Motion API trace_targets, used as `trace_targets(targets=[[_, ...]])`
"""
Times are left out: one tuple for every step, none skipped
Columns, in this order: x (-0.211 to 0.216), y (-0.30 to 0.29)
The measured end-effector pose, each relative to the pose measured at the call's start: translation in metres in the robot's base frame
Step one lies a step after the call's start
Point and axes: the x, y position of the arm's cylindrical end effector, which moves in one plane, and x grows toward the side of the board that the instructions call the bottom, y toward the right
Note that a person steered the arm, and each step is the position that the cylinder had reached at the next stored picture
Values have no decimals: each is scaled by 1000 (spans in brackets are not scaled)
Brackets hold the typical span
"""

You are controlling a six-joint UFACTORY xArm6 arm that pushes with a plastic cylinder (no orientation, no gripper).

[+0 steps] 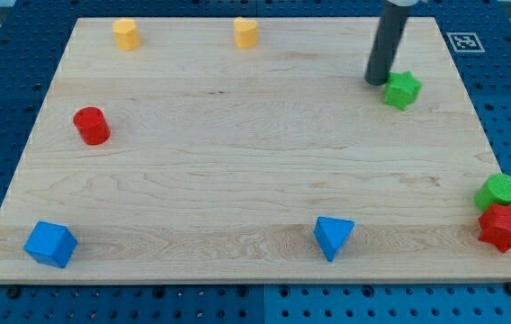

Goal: Push green star towards green circle

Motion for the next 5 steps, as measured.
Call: trace_targets(targets=[[0, 24], [14, 26], [18, 37], [14, 46], [42, 52]])
